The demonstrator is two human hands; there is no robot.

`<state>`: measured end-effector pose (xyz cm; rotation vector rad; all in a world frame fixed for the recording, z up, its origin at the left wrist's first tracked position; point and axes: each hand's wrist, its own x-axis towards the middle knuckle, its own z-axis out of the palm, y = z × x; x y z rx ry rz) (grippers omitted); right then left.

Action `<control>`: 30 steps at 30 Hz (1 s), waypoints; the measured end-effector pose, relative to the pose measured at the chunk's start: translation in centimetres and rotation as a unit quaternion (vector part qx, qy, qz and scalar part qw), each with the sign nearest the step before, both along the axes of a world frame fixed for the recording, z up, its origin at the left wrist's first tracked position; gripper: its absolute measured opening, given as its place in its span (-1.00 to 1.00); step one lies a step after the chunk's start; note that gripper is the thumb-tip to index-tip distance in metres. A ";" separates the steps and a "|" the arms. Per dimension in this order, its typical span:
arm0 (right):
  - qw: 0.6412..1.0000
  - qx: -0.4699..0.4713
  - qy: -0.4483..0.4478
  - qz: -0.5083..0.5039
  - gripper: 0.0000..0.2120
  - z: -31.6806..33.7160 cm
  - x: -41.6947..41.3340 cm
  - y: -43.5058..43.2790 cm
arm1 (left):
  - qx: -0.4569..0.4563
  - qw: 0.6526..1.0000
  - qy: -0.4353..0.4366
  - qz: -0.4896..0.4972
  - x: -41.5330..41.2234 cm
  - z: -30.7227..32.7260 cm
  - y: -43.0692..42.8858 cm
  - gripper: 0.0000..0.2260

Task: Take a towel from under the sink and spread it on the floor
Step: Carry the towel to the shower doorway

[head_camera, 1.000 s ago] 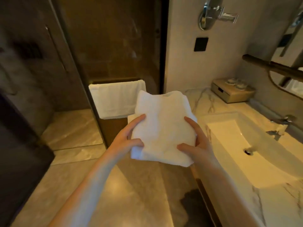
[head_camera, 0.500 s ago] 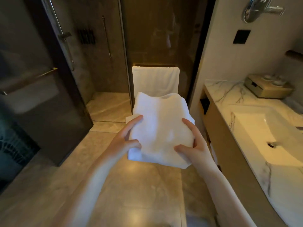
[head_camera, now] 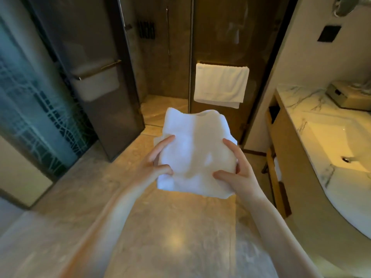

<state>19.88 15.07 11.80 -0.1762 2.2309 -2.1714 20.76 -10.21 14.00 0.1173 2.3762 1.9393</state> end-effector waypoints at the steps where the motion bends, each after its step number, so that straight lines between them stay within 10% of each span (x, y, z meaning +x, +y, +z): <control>1: 1.000 0.003 0.005 0.013 -0.22 0.0 0.8 -0.2 | 0.002 1.000 0.004 0.011 1.4 -0.2 -0.2 -0.30; 17: 0.988 0.034 -0.011 0.150 -0.23 -1.6 14.8 -1.9 | 0.009 0.988 -0.006 0.155 22.0 -3.4 -0.6 -0.27; 30: 0.982 0.020 -0.017 0.185 -0.23 -3.1 20.4 -19.4 | 0.018 0.986 -0.004 0.165 29.0 -4.0 -17.9 -0.28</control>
